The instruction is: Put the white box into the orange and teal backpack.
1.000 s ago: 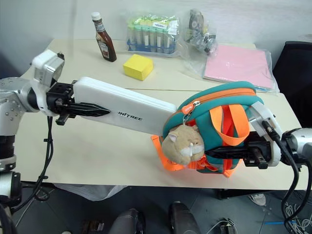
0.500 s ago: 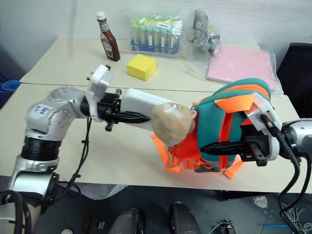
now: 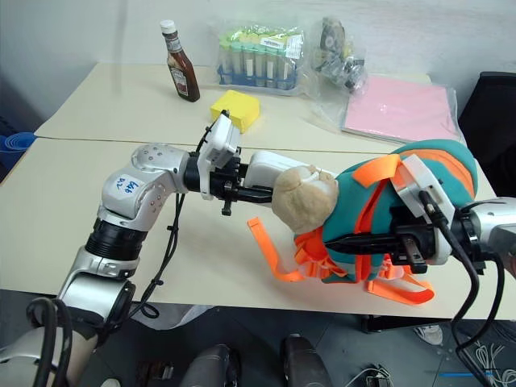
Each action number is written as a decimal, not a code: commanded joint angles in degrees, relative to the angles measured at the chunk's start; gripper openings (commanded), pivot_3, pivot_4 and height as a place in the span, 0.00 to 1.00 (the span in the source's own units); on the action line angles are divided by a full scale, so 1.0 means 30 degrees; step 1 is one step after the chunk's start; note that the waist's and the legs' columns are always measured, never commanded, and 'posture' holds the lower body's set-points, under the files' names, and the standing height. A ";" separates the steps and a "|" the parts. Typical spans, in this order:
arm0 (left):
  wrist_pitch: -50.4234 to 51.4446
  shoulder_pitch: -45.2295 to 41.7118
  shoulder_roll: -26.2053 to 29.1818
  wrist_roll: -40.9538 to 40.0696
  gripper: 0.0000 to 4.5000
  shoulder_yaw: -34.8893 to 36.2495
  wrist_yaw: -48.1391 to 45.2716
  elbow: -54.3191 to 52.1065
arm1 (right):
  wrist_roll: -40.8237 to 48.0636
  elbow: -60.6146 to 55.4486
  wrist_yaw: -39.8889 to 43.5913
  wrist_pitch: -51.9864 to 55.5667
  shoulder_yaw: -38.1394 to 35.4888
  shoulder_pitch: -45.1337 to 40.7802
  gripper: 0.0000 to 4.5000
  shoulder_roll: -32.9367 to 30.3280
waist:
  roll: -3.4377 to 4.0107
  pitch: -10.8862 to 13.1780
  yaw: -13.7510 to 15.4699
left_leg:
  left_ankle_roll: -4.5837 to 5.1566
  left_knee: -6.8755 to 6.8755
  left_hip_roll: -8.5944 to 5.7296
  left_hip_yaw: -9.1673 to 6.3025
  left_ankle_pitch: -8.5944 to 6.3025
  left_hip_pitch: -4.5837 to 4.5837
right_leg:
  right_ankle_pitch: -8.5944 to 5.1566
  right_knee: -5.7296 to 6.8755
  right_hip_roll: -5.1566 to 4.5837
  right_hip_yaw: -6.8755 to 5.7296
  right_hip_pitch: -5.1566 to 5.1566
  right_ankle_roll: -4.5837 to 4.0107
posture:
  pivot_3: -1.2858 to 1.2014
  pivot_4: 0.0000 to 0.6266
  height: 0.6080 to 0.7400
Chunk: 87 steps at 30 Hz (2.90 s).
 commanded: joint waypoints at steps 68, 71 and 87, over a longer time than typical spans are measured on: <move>0.1102 -0.3394 0.2081 -0.2289 0.27 0.3446 -0.3127 0.4892 | 0.0335 0.0379 0.1404 0.0518 -0.5059 0.3357 0.01 -0.1806 | -0.0001 0.0002 -0.0023 | -0.0021 0.0010 0.0005 0.0007 0.0013 -0.0004 | 0.0000 0.0022 0.0012 0.0002 -0.0020 0.0000 | 0.52 0.24 1.00; 0.0527 -0.3887 0.2210 -0.1928 0.27 0.3349 -0.3487 0.5661 | 0.1040 0.0135 0.1853 0.1042 -0.5767 0.3749 0.01 -0.1950 | -0.0002 0.0002 -0.0025 | -0.0021 0.0005 0.0006 0.0008 0.0013 -0.0006 | 0.0000 0.0022 0.0015 0.0003 -0.0023 0.0000 | 0.52 0.24 1.00; -0.2669 -0.3978 0.1419 0.0696 0.27 0.1199 -0.5531 0.7162 | 0.4874 -0.0035 0.0910 0.2453 -0.6570 0.1830 0.01 -0.2550 | -0.0002 0.0002 -0.0039 | -0.0019 -0.0003 0.0010 0.0010 0.0012 -0.0009 | 0.0000 0.0016 0.0015 0.0004 -0.0029 0.0000 | 0.52 0.24 1.00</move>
